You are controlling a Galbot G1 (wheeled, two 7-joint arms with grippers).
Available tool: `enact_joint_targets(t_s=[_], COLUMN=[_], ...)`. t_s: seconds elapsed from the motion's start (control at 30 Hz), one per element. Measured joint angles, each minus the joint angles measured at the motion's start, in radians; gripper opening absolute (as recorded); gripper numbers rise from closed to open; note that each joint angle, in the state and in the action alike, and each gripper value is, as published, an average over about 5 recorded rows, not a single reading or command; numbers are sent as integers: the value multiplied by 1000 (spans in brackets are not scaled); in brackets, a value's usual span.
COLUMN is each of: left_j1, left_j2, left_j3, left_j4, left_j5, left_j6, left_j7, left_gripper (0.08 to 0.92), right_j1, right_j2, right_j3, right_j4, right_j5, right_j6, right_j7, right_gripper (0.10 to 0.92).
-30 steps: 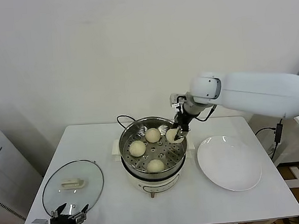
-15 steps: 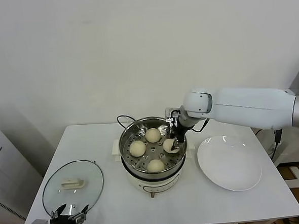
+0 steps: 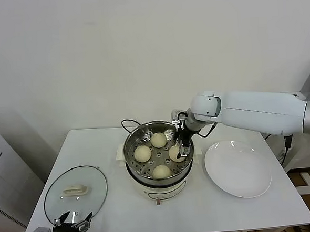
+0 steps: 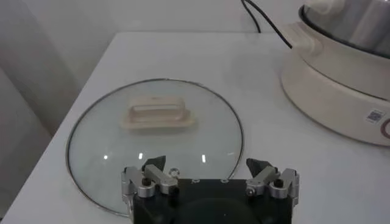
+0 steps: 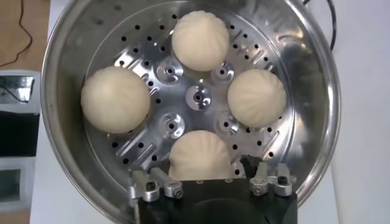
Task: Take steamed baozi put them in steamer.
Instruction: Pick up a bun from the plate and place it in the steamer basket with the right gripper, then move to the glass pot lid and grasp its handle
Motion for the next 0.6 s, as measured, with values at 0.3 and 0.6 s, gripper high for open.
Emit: enact_joint_targets(t_s=[0.3,0.6], left_j1=[-14,-40], left_j2=[-11,-22], left_j3=[-6,-19], left_j4=[-3,-3], left_j5=[3,3], left_j6=[8,12], left_j7=[-4,-6], left_gripper=[823,823], right_j1=[-66,-316], right_j2=[-104,-258], right_j3=[166,515], right_j4=[-22,-24], right_j5=[95,151], right_j6=[42,170], right_j7=[44,219], right_gripper=[823,823])
